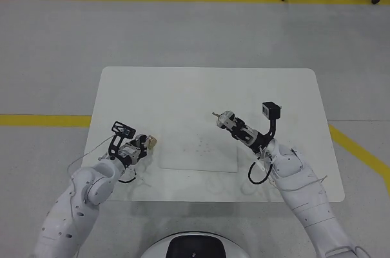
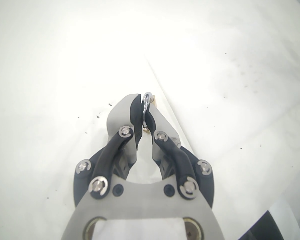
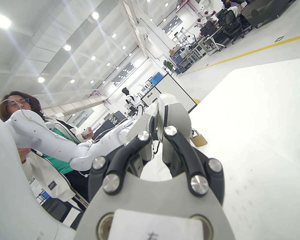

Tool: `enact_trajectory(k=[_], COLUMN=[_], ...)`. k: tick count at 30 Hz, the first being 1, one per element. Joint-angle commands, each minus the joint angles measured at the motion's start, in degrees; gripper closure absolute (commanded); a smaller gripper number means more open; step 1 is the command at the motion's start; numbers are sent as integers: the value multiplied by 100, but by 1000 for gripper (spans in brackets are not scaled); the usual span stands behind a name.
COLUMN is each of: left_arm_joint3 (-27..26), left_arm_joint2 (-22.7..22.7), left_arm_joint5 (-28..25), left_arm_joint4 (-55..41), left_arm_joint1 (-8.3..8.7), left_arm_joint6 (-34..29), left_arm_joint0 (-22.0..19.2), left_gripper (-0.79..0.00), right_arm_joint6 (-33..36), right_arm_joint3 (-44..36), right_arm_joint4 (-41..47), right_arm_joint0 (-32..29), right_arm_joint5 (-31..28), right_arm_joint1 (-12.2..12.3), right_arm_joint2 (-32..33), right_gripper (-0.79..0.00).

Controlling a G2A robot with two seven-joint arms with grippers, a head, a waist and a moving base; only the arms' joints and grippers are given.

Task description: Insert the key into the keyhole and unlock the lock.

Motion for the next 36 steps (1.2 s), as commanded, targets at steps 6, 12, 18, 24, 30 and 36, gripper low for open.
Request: enact_trajectory(k=[6,12,18,24,30,36], left_arm_joint3=[560,1533,2359,2397,2004,2144], left_arm_joint2=[-639,-768,-493,-414,-325,205], left_arm_joint5=[-1300,-1442,-1175,-1230,-1067,-626], left_arm_joint4=[-3893,-8251,-9309,-9049,-8793,-9218], left_arm_joint1=[43,112,76,71,50,-96], left_arm_joint6=[-1135,-3801,-4977,-4905,-4261,-3916], left_arm_joint0=[-160,-639,-1237,-1321,-1232,-1600], left_gripper=[0,0,0,0,0,0], right_arm_joint6=[0,0,0,0,-327,-1073], right_arm_joint3=[0,0,0,0,-49,34], right_arm_joint4=[0,0,0,0,-24,-250], right_arm_joint0=[0,0,0,0,-18,246], right_arm_joint5=[0,0,0,0,184,511], right_arm_joint1=[0,0,0,0,-27,-232], right_arm_joint2=[0,0,0,0,22,-454], right_gripper=[0,0,0,0,0,0])
